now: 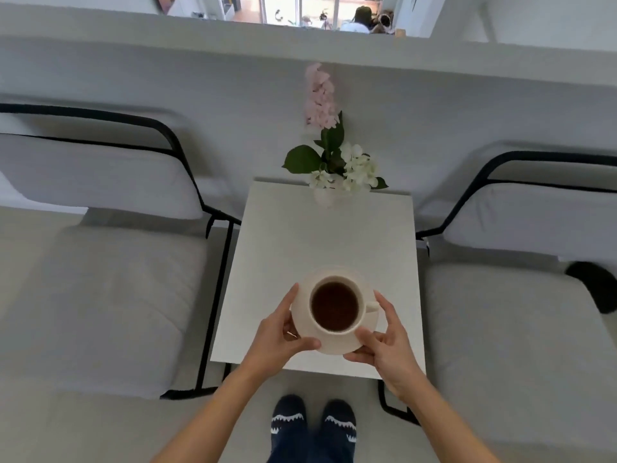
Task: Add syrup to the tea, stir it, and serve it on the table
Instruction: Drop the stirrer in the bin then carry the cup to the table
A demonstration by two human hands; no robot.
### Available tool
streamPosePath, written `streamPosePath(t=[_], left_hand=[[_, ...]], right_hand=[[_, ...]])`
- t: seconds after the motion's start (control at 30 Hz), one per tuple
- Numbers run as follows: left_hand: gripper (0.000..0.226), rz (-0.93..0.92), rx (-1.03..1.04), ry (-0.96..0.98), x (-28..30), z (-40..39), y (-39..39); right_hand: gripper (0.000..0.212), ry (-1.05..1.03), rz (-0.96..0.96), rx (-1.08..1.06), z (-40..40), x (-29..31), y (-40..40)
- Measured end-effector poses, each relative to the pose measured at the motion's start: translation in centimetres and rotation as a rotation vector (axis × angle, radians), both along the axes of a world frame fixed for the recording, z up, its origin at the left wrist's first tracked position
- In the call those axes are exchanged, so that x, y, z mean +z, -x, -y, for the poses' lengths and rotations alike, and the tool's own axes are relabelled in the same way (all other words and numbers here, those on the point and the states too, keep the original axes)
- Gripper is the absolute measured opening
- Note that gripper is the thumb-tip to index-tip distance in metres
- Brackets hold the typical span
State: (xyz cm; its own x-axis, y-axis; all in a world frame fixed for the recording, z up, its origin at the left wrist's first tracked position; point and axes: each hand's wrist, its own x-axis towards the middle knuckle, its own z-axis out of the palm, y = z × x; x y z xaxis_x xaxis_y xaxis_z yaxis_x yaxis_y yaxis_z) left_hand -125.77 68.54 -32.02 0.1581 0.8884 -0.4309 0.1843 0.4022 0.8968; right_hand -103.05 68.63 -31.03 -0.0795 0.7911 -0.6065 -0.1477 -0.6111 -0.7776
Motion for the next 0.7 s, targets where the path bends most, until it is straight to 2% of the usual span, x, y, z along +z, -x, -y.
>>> streamPosePath(t=[0.07,0.4,0.7], left_hand=[[0.111,-0.011,-0.002,0.016,-1.2,0.0,0.5],[0.111,-0.114,-0.031,0.055,-15.4,-1.9,-0.7],[0.109,-0.256,-0.126,0.066,-20.6,-2.6,-0.7]], right_hand=[[0.069,0.014,0.002,0.012,-0.1,-1.3,0.4],[0.073,0.108,0.021,0.02,-1.8,-15.1,-0.4],[0.072,0.137,0.148,0.049,-1.3,-20.5,0.1]])
